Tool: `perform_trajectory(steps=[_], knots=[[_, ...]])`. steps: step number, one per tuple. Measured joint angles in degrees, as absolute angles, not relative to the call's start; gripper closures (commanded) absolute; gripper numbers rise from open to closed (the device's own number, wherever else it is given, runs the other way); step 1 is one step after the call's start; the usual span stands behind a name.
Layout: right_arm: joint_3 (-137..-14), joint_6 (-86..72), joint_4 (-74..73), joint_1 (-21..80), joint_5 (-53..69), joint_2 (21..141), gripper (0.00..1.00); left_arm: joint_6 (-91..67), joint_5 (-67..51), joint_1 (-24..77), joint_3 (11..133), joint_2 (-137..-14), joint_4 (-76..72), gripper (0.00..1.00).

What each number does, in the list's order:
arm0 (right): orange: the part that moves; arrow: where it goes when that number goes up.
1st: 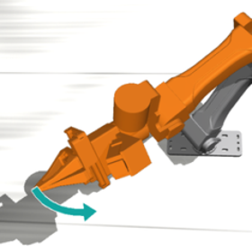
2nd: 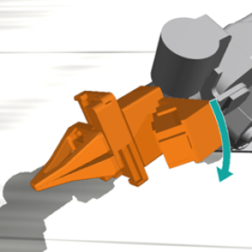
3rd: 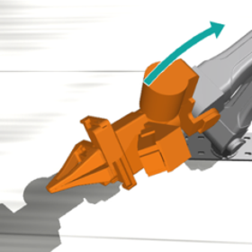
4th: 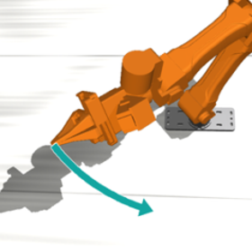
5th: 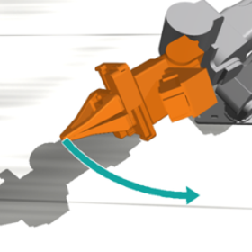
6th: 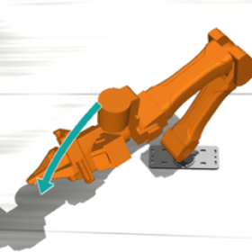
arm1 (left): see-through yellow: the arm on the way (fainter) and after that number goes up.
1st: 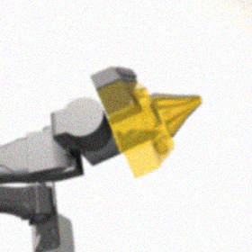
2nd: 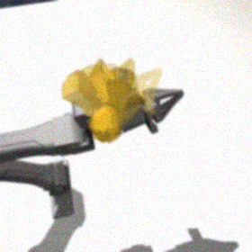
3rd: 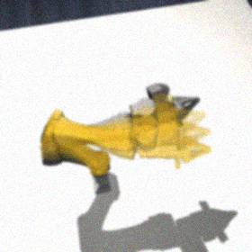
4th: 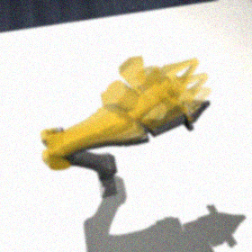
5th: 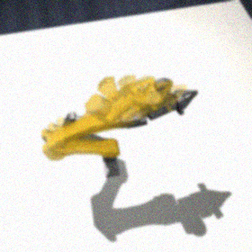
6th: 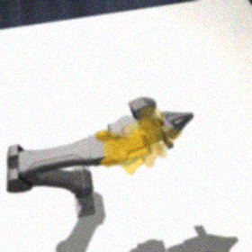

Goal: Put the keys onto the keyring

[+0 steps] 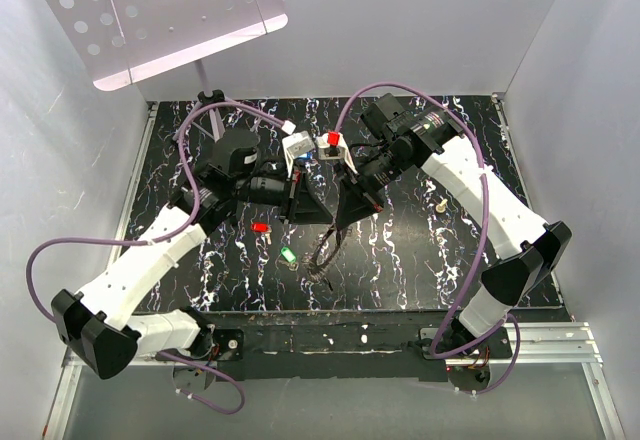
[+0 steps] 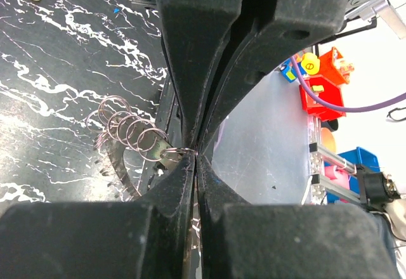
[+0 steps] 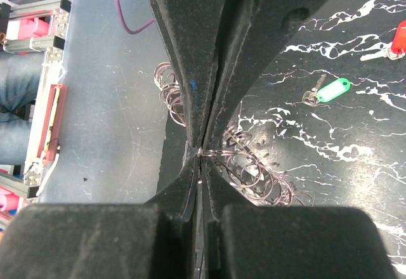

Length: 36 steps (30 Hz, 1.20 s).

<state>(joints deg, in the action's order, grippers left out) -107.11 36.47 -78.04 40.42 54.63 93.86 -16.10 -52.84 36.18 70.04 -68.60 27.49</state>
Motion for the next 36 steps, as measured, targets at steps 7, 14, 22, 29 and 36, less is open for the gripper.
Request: perform_trajectory(steps=[7, 14, 22, 29, 36], knots=[[-107.1, 35.9, -77.9, 40.4, 56.9, 93.9, 0.72, -22.7, -52.1, 35.4, 62.9, -63.6, 20.4, 1.0], [-107.1, 35.7, -77.8, 40.4, 58.9, 93.9, 0.61, -30.8, -51.5, 35.4, 55.3, -60.5, 10.7, 1.0], [-105.6, 35.7, -77.6, 39.6, 61.1, 93.4, 0.6, -38.7, -49.6, 35.3, 48.3, -58.5, -0.2, 1.0], [-100.5, 35.0, -75.8, 37.1, 63.7, 91.7, 0.56, -42.5, -46.7, 35.2, 44.0, -55.1, -7.7, 1.0], [-99.5, 33.7, -72.8, 34.9, 66.1, 90.7, 0.55, -44.2, -44.5, 35.0, 41.6, -53.1, -13.4, 1.0]])
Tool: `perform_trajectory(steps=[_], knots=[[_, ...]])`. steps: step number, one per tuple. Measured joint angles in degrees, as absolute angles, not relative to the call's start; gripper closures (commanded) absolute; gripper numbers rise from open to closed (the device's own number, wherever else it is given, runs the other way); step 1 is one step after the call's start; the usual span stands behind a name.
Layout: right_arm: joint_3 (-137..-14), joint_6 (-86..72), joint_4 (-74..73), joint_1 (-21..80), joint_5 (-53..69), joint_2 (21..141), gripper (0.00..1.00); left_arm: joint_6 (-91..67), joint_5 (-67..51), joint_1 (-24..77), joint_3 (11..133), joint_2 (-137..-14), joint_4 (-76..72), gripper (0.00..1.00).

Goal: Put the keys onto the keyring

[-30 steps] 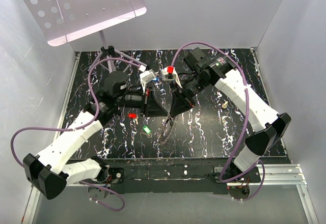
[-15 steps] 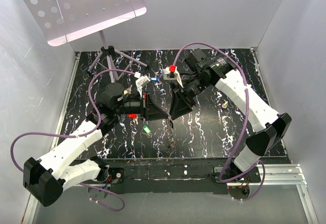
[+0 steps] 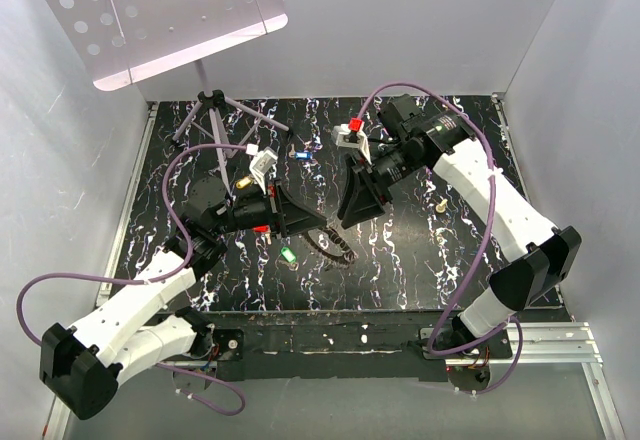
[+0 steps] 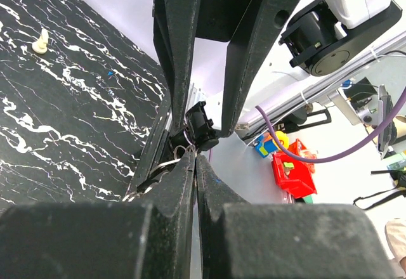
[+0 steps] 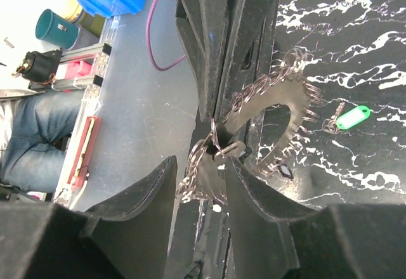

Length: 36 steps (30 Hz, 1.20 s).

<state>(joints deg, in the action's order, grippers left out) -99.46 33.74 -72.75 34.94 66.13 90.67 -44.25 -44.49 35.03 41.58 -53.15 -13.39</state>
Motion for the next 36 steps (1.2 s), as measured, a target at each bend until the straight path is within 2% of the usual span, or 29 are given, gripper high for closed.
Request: perform_trajectory(steps=[6, 12, 17, 24, 25, 27, 32, 36], knots=[[-99.5, 31.1, -68.7, 35.8, 67.2, 90.6, 0.55, -45.0, -43.4, 35.0, 40.9, -53.2, -15.2, 1.0], [-99.5, 29.4, -66.4, 37.1, 67.0, 90.6, 0.6, -45.1, -42.8, 35.0, 40.9, -53.2, -15.5, 1.0], [-99.4, 28.6, -65.4, 37.5, 66.5, 90.6, 0.73, -45.2, -42.7, 35.0, 40.9, -53.2, -15.7, 1.0], [-97.6, 28.2, -64.2, 38.3, 65.0, 90.6, 0.78, -45.1, -42.4, 35.0, 40.8, -53.1, -15.6, 1.0], [-97.6, 28.1, -64.2, 38.5, 64.8, 90.6, 0.81, -45.1, -42.3, 35.0, 40.8, -53.1, -15.5, 1.0], [-97.6, 27.8, -64.0, 38.7, 64.3, 90.6, 0.98, -45.1, -42.2, 35.0, 40.8, -53.1, -15.5, 1.0], [-97.6, 27.1, -63.3, 38.8, 63.7, 90.7, 0.99, -44.9, -42.2, 35.0, 40.9, -52.8, -15.4, 1.0], [-97.6, 27.4, -63.8, 39.1, 62.5, 90.6, 0.99, -44.1, -42.7, 35.0, 41.0, -52.9, -13.7, 0.77]])
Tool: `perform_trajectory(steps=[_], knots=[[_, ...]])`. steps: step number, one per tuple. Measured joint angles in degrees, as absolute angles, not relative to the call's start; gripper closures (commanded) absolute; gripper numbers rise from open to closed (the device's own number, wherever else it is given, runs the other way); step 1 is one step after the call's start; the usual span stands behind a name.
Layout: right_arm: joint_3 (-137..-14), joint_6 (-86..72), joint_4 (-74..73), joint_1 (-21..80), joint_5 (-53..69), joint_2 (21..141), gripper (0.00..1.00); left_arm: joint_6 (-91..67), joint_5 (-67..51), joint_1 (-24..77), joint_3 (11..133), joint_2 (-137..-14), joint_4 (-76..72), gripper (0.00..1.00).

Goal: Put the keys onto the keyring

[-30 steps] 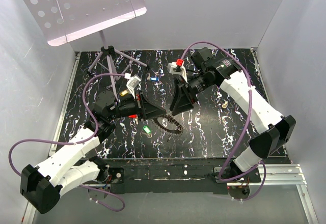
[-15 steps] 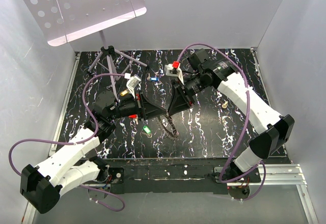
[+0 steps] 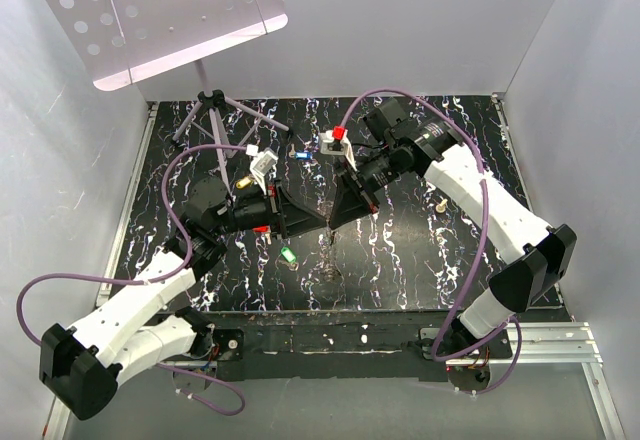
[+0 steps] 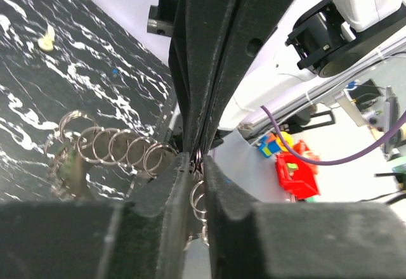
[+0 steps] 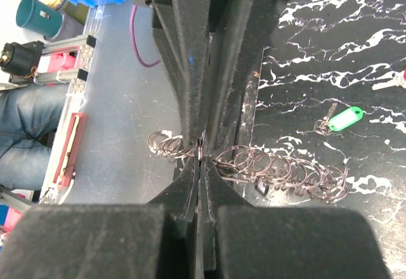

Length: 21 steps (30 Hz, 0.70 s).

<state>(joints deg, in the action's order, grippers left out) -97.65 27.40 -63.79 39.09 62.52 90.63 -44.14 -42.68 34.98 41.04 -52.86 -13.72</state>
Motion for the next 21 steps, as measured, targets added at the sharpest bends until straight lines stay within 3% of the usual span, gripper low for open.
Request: perform_trajectory(steps=[2, 4, 21], knots=[[-97.8, 28.3, -65.1, 39.2, 61.5, 90.7, 0.99, -43.1, -43.8, 34.8, 41.8, -53.3, -11.3, 0.65], [-98.5, 29.4, -67.1, 39.3, 60.8, 91.1, 0.99, -42.0, -45.1, 34.2, 43.0, -54.0, -8.2, 0.61], [-101.6, 33.7, -74.0, 40.3, 58.2, 94.1, 0.99, -38.5, -55.0, 31.9, 50.7, -61.3, 3.0, 0.68]])
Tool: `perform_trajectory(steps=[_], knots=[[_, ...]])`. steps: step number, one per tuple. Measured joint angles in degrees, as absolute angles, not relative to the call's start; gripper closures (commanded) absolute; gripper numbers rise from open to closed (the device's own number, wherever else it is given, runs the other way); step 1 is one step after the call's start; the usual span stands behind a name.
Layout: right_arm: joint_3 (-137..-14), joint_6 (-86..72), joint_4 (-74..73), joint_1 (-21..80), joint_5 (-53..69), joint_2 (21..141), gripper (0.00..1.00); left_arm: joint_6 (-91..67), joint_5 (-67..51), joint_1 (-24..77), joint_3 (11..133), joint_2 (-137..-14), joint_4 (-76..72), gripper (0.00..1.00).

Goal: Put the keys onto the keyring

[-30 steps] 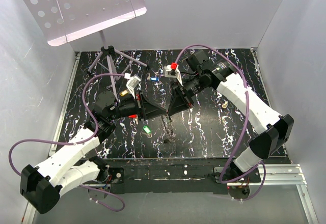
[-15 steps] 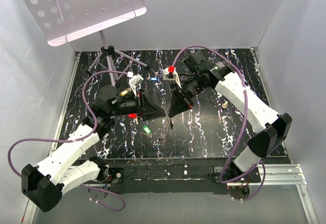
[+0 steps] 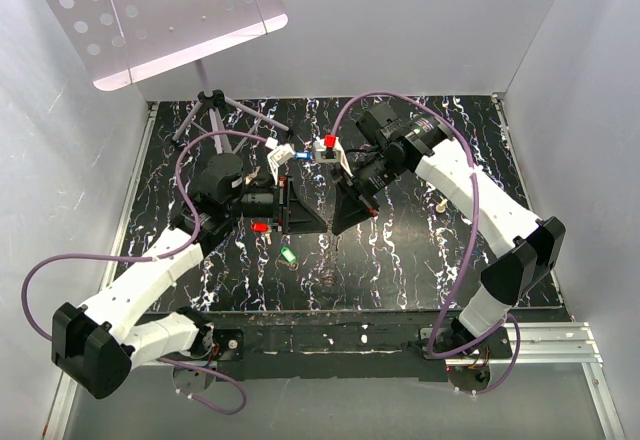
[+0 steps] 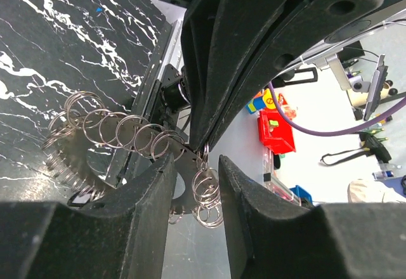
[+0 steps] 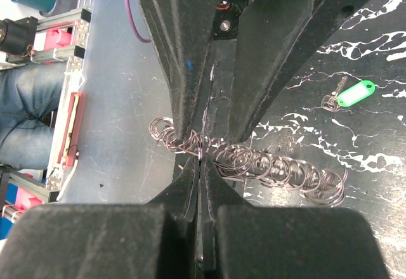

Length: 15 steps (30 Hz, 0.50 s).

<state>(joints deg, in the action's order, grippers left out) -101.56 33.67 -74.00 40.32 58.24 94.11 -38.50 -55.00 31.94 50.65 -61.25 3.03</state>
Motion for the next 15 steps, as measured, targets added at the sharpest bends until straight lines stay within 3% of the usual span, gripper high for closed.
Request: perform_trajectory(steps=[15], knots=[[-102.0, 34.0, -74.8, 41.0, 58.0, 95.6, 0.99, -38.6, -57.8, 31.9, 51.5, -64.1, 3.7, 0.76]])
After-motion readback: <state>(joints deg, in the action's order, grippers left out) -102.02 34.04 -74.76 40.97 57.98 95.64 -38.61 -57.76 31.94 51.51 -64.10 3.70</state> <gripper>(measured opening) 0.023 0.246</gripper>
